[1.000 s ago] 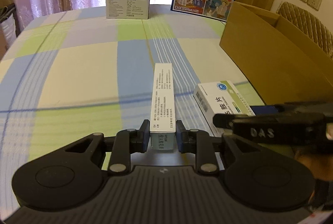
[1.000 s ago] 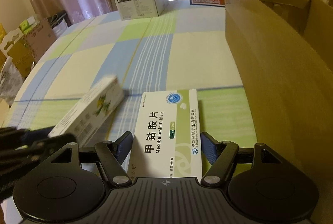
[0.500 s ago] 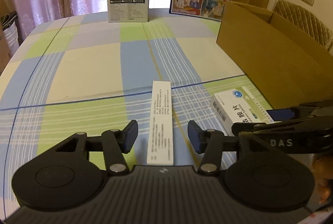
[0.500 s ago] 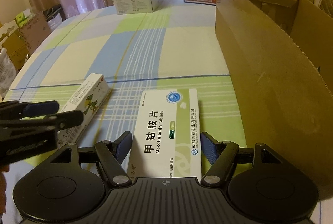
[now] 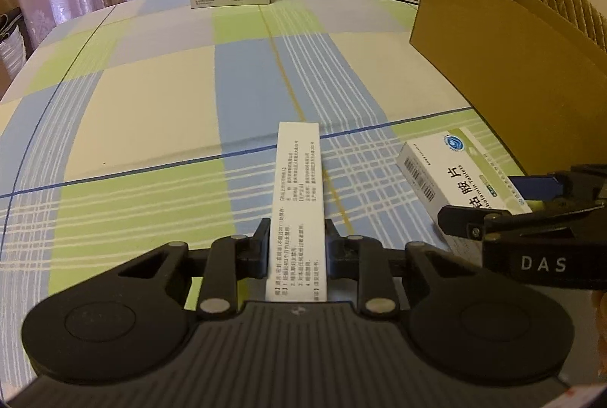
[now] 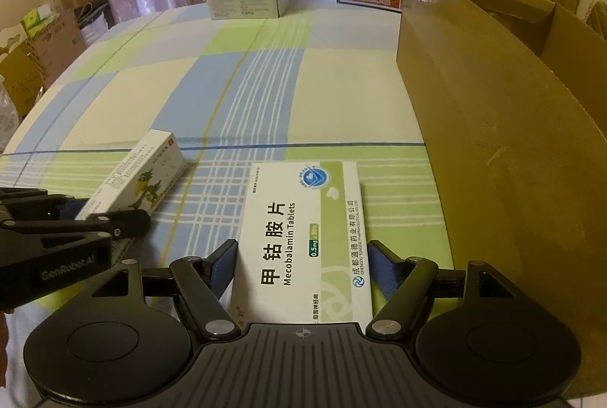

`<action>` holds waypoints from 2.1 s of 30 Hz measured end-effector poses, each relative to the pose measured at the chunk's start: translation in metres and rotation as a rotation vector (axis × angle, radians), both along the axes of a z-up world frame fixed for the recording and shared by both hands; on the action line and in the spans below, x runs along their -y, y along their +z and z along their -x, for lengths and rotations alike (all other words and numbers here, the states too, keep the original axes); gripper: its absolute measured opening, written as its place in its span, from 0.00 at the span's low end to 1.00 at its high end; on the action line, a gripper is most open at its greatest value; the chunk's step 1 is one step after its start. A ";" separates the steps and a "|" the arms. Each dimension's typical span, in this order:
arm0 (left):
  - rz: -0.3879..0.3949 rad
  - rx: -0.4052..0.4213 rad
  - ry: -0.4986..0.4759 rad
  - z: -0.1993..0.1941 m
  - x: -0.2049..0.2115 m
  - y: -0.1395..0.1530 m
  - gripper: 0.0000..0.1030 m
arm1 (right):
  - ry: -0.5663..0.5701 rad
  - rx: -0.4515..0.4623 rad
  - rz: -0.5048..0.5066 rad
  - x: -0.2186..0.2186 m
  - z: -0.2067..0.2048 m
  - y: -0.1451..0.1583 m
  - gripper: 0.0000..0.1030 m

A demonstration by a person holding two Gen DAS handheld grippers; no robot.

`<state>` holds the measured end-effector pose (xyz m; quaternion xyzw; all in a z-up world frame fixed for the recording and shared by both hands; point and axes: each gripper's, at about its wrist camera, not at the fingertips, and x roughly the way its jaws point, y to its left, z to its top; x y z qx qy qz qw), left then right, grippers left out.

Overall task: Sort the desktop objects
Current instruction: 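Lift both boxes and carry them toward the cardboard box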

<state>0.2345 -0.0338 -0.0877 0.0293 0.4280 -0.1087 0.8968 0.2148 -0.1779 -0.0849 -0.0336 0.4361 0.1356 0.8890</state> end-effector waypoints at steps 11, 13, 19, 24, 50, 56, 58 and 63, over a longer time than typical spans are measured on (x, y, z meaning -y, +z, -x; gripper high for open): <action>0.004 -0.002 0.015 0.000 -0.004 -0.001 0.22 | -0.001 -0.002 0.003 -0.002 -0.001 -0.001 0.73; 0.004 -0.001 0.016 -0.001 -0.004 -0.002 0.22 | -0.002 -0.004 0.002 -0.003 -0.001 -0.002 0.73; 0.020 -0.002 0.014 0.000 -0.004 0.000 0.21 | 0.000 -0.006 0.003 -0.006 -0.003 -0.002 0.66; 0.011 0.003 0.013 0.001 -0.003 0.001 0.21 | -0.002 0.034 -0.021 -0.006 0.000 0.005 0.66; 0.049 0.029 0.034 0.017 -0.002 0.013 0.21 | 0.010 0.088 -0.061 0.004 0.023 0.025 0.66; 0.040 0.046 0.040 0.041 0.007 0.031 0.21 | -0.008 0.113 -0.092 0.016 0.050 0.054 0.66; 0.049 0.059 0.049 0.049 0.011 0.042 0.21 | -0.011 0.124 -0.100 0.022 0.058 0.065 0.66; 0.068 0.099 0.077 0.078 0.019 0.072 0.21 | -0.021 0.161 -0.129 0.037 0.080 0.098 0.66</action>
